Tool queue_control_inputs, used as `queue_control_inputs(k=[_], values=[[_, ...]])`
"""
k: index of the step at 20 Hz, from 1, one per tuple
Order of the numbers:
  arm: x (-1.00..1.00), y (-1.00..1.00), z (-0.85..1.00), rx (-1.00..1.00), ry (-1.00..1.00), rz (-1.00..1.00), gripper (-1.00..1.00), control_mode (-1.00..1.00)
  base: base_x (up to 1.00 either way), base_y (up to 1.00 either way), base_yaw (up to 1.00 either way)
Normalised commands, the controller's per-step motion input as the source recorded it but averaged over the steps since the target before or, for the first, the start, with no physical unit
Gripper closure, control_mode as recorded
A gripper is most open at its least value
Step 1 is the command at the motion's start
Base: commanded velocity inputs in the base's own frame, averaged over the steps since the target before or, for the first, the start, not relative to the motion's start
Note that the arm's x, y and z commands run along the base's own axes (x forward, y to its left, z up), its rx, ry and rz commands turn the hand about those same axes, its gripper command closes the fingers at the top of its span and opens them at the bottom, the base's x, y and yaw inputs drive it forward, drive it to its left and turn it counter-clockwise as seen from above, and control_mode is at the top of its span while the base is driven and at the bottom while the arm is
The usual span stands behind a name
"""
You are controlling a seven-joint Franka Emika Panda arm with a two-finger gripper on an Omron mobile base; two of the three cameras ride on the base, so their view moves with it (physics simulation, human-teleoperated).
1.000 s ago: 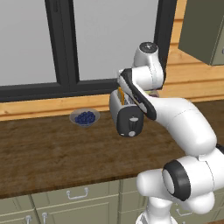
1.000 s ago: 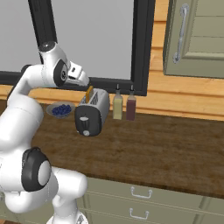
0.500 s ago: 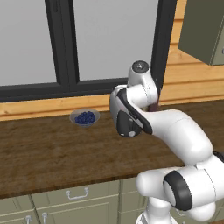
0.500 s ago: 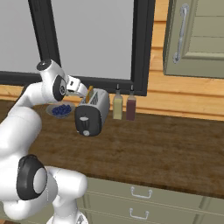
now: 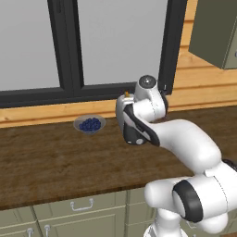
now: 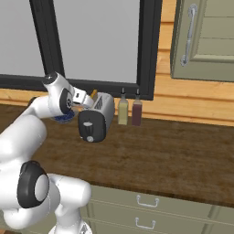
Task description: Start the toaster. Once the lever pops up, take the bread to the plate on the dining counter.
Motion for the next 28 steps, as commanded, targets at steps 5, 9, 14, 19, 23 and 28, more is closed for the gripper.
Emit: queue_control_inputs(k=[5, 9, 14, 19, 23, 28], values=[[0.26, 0.07, -0.16, 0.00, 0.00, 0.00, -1.00, -1.00, 0.00, 0.00, 0.00], [0.32, 0.06, -0.14, 0.00, 0.00, 0.00, -1.00, -1.00, 0.00, 0.00, 0.00], [0.30, 0.00, -0.17, 0.00, -0.01, 0.00, -1.00, -1.00, 0.00, 0.00, 0.00], [0.29, 0.00, -0.15, 0.00, -0.03, 0.00, -1.00, -1.00, 0.00, 0.00, 0.00], [0.27, 0.00, -0.15, 0.00, -0.06, 0.00, -1.00, -1.00, 0.00, 0.00, 0.00], [0.18, 0.00, -0.20, 0.00, -0.08, 0.00, -1.00, -1.00, 0.00, 0.00, 0.00]])
